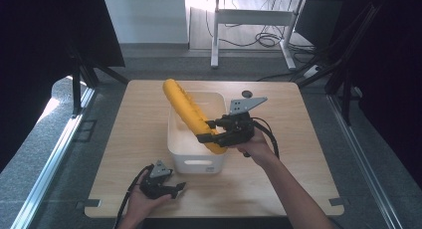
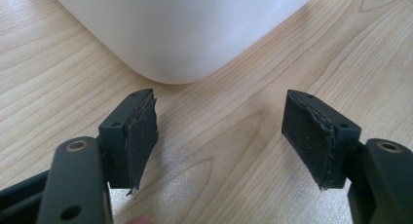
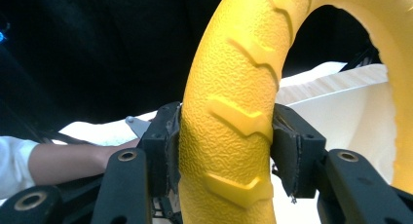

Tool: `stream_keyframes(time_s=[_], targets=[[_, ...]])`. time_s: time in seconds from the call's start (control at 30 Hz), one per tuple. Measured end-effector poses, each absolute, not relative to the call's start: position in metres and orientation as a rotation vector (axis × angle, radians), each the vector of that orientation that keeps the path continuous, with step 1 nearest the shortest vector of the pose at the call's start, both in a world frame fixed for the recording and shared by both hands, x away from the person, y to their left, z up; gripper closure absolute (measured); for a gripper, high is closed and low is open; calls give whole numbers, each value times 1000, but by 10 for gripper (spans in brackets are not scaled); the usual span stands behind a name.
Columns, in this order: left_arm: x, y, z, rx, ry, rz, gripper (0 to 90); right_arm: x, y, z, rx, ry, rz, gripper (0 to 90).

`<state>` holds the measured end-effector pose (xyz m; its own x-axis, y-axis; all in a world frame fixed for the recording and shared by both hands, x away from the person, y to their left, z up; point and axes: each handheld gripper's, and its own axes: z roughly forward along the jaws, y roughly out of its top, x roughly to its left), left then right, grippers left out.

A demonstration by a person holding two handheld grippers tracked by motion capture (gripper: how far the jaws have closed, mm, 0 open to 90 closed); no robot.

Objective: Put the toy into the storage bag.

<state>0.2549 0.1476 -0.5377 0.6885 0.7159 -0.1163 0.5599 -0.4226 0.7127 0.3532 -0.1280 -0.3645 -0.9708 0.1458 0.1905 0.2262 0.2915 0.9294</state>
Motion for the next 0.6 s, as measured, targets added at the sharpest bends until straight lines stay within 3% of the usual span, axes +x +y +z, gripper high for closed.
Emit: stream_keyframes(time_s=[0.4,0.6], targets=[[255,147,-539,2148,967,261,290,351,-133,-366,-348,-2527,-1792,480],[255,147,-538,2148,966,261,290,347,-135,-365,-400,-2562,-1832,364]])
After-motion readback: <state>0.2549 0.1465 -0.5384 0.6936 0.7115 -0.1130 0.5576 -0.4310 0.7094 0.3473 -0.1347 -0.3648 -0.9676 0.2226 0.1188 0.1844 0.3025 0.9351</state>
